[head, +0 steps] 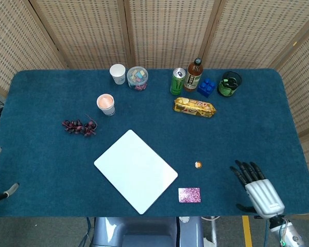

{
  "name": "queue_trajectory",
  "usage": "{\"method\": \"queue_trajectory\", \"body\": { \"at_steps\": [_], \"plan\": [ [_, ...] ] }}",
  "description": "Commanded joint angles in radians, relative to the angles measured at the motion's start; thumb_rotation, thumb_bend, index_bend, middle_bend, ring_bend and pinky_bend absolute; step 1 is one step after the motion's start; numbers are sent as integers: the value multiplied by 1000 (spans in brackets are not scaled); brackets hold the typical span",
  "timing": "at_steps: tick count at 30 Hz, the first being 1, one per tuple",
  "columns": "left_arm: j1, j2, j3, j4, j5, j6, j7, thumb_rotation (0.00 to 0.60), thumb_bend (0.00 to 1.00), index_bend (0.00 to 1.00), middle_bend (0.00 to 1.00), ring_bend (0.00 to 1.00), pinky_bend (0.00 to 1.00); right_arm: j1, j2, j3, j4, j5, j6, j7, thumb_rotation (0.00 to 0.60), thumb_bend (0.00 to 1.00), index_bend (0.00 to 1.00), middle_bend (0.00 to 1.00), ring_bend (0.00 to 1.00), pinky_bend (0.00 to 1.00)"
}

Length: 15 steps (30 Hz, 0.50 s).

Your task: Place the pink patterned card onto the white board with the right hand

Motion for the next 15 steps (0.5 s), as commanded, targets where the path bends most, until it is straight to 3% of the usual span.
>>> {"method": "queue_trajectory", "body": {
  "at_steps": [1,11,15],
  "plan": [
    [-3,0,-4,-2,-9,-9,4,600,0,0,0,0,0,102,-55,15,2,-27,-139,-49,600,0,185,0,0,0],
    [-17,-4,-12,-1,-40,-48,12,600,0,0,0,0,0,185,-188,58,4,124,-315,-227,600,0,218,0,0,0],
    [-20,-4,-12,-1,-42,-54,13,600,0,0,0,0,0,198,-233,61,15,180,-345,-292,600,56,242,0,0,0]
  ]
}}
